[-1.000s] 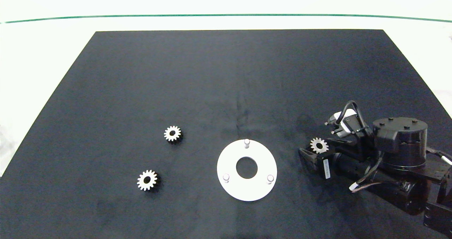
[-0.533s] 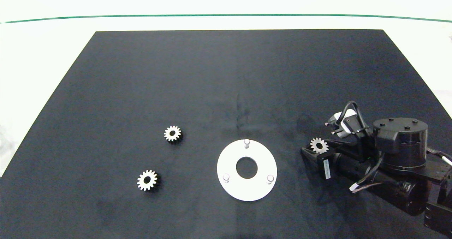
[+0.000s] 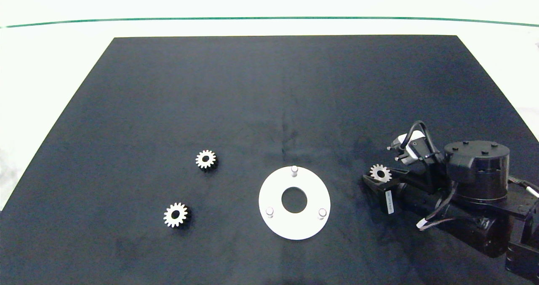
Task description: Install three planetary gears onto the carrier pins
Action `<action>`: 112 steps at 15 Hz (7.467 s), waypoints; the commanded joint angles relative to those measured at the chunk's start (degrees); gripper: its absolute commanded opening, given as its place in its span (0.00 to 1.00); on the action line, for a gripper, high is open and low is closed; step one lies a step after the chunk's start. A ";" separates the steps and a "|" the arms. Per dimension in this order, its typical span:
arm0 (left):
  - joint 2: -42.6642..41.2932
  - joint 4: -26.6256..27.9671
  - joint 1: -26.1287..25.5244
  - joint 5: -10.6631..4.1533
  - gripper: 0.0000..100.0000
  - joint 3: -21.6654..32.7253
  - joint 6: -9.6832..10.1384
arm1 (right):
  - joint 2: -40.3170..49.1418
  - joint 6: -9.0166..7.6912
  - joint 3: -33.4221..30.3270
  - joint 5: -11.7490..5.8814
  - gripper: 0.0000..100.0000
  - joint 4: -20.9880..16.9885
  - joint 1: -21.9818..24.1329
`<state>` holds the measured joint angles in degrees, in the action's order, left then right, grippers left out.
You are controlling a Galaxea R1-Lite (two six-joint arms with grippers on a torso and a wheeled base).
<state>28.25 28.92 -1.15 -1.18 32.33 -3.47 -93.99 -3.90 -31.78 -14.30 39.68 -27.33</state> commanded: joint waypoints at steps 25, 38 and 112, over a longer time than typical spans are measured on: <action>-0.91 0.18 -0.26 -0.05 1.00 -0.86 -0.13 | 5.57 0.47 -6.54 -2.05 0.25 -17.00 -22.77; -0.91 0.18 -0.26 -0.05 1.00 -0.95 -0.13 | 0.30 0.12 -7.24 -4.68 0.25 -14.46 -23.65; 51.47 -62.84 -26.54 -2.68 1.00 -14.66 -3.73 | 29.57 5.40 -7.86 -6.62 1.00 -30.45 -15.47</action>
<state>79.30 -33.71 -27.56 -3.83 17.83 -7.16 -64.28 1.49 -39.74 -20.77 9.17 -42.78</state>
